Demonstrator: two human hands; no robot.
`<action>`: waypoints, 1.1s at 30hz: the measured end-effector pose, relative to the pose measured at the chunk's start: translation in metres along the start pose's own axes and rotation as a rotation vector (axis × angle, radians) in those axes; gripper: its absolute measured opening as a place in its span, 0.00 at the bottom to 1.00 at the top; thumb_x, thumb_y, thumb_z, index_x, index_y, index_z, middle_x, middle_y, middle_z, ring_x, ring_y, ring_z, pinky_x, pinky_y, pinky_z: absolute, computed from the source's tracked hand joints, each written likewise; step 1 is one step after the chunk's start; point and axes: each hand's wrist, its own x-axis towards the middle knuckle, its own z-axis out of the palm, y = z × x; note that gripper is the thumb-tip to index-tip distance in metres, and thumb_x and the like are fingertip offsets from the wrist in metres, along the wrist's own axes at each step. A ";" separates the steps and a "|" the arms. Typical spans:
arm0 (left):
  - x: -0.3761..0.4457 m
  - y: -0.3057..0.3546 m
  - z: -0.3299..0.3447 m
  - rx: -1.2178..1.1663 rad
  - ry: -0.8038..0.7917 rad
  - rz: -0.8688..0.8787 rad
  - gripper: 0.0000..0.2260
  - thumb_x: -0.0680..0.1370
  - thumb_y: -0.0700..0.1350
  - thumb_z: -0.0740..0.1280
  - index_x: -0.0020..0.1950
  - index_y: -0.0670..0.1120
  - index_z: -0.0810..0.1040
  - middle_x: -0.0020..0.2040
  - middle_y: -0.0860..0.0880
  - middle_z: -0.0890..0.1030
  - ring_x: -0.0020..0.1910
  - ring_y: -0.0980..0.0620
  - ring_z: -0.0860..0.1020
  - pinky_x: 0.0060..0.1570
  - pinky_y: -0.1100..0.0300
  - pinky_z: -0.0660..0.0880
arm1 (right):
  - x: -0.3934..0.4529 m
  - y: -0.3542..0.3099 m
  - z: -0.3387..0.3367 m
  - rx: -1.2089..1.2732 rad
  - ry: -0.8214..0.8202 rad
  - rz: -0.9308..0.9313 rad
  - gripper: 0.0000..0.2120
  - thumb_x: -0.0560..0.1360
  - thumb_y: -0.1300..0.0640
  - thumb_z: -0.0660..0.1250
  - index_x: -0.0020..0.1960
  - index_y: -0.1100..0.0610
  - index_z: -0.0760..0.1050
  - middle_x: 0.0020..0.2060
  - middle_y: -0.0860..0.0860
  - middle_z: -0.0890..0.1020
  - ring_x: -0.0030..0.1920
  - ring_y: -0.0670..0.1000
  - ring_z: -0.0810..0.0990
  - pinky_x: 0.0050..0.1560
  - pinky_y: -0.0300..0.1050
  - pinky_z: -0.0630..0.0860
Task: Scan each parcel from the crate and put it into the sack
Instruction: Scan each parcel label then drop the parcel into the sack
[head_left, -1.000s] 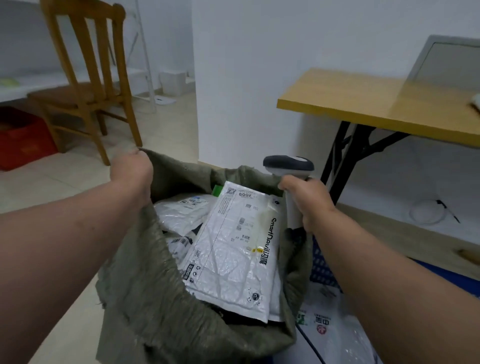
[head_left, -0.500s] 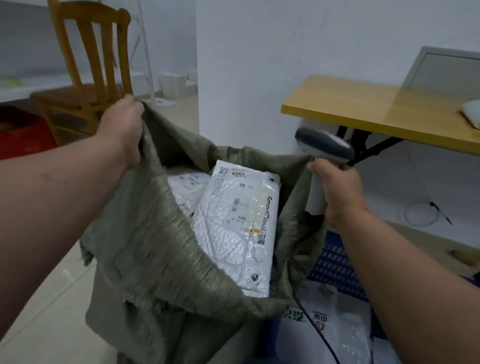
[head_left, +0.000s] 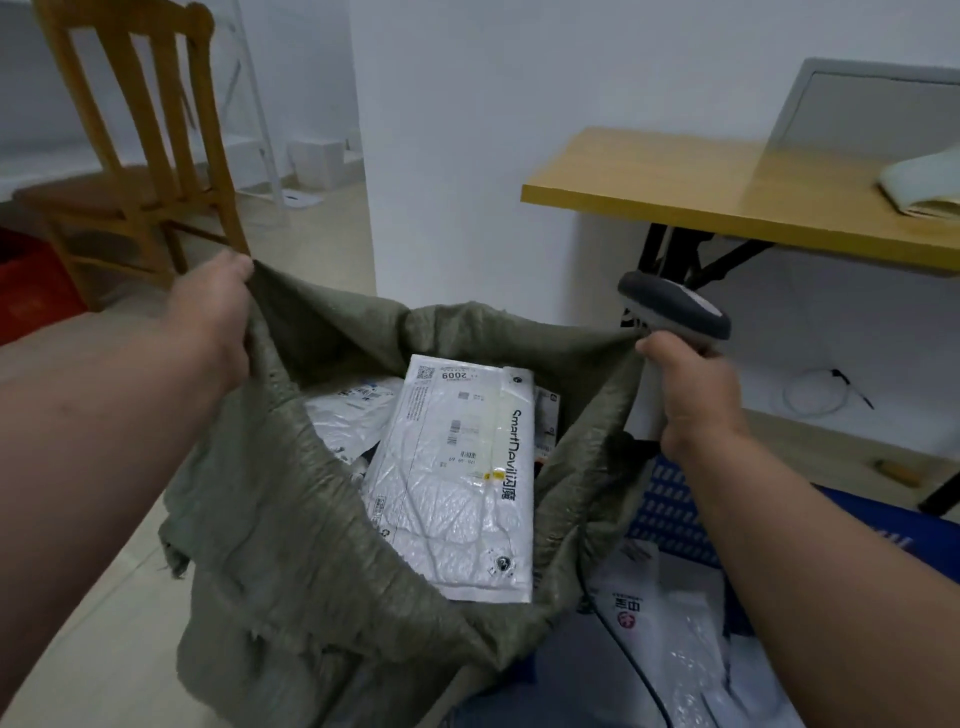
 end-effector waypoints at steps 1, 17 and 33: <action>0.002 -0.008 0.000 0.070 -0.015 0.005 0.04 0.81 0.49 0.63 0.52 0.50 0.77 0.51 0.51 0.79 0.53 0.49 0.79 0.50 0.58 0.77 | 0.000 0.005 -0.007 -0.043 0.012 0.033 0.07 0.69 0.55 0.72 0.45 0.50 0.75 0.47 0.54 0.81 0.48 0.56 0.80 0.47 0.50 0.78; -0.059 -0.056 0.073 1.125 0.038 0.396 0.30 0.76 0.55 0.66 0.76 0.52 0.63 0.78 0.44 0.56 0.75 0.36 0.54 0.70 0.36 0.56 | -0.010 0.000 -0.090 -0.462 -0.060 0.136 0.06 0.70 0.53 0.70 0.44 0.55 0.77 0.39 0.54 0.79 0.39 0.54 0.78 0.34 0.44 0.73; -0.259 -0.210 0.297 1.146 -0.794 0.936 0.21 0.77 0.57 0.64 0.69 0.55 0.74 0.71 0.50 0.70 0.69 0.45 0.65 0.64 0.46 0.64 | 0.024 0.065 -0.291 -0.451 0.197 0.398 0.19 0.70 0.56 0.72 0.58 0.63 0.75 0.42 0.55 0.81 0.36 0.51 0.82 0.48 0.54 0.82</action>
